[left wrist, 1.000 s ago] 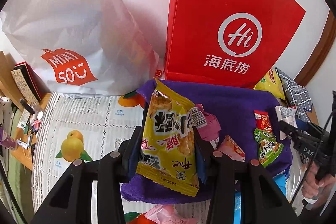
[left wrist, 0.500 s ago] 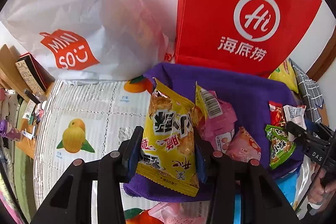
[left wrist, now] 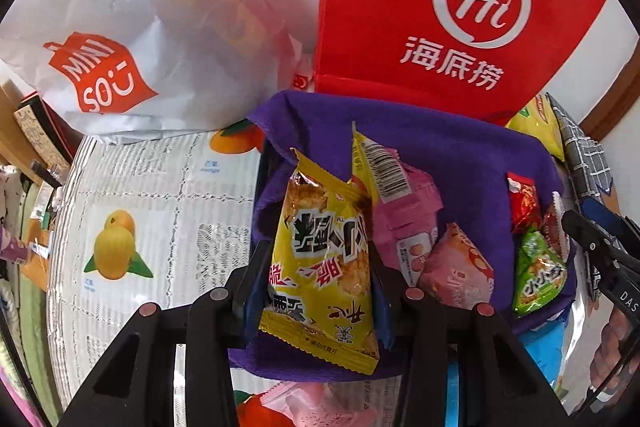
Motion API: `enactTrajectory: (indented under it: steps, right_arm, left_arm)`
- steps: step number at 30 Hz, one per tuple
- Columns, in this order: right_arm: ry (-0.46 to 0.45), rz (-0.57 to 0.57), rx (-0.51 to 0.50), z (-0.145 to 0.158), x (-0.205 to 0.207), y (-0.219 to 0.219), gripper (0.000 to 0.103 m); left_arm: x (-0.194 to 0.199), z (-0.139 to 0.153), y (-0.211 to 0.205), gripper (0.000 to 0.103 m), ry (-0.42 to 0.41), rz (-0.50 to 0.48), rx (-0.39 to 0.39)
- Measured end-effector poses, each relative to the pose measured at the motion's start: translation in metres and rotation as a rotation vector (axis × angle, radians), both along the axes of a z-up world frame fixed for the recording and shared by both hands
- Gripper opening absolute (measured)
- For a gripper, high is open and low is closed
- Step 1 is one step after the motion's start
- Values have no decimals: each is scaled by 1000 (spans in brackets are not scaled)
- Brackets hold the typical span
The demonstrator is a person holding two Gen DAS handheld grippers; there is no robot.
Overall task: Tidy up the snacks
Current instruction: 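Open the right tool to drop the sachet while the left tool releases the yellow bag onto the towel, then move the right tool to the blue packet and grasp it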
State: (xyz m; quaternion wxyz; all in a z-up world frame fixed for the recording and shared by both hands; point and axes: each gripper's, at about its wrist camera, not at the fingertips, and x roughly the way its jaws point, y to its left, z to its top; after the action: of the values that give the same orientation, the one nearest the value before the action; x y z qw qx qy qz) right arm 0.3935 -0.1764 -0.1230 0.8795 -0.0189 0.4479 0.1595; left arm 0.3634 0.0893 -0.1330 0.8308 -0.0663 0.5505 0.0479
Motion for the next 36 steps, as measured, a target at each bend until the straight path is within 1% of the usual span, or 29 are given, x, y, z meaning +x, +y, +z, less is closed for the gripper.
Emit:
enactTrajectory:
  steps: [2,5,11,13,15,17,19,22,23,24,27,33,36]
  right_arm:
    - [-9,2,-1,3,-2,1,69]
    - [-13,-2,-5,5,-2,2,69]
    - [-21,7,-13,8,-5,4,69]
    - [-28,14,-19,10,-7,6,69]
    - [-37,18,-20,12,-9,7,69]
    - [-44,21,-20,15,-12,8,69]
    - [-49,19,-20,18,-14,8,69]
    - [-67,1,-8,25,-17,8,69]
    - [-73,-7,0,28,-18,7,69]
    - [-78,-14,12,30,-19,7,69]
    - [-91,-41,36,37,-25,6,69]
    - [-148,-86,19,41,-53,-3,69]
    - [-142,-110,4,35,-71,-17,69]
  left_arm:
    - [-1,1,-3,42,-10,-11,-7]
    - [-1,-1,-6,42,0,-11,3]
    - [0,0,-3,41,-31,-11,-72]
    - [0,0,-4,42,-33,-14,-78]
    - [0,0,-4,44,-29,-10,-67]
    - [1,2,-5,48,-29,-9,-62]
    - [-2,8,-6,54,-43,-9,-48]
    - [-6,19,-7,59,-76,-15,-12]
    - [-8,23,-8,59,-86,-19,-3]
    - [-9,26,-8,60,-120,-16,-4]
    - [-12,33,-8,61,-136,-30,-2]
    - [-19,47,-9,65,-170,-47,-15]
    - [-23,54,-10,66,-183,-54,-23]
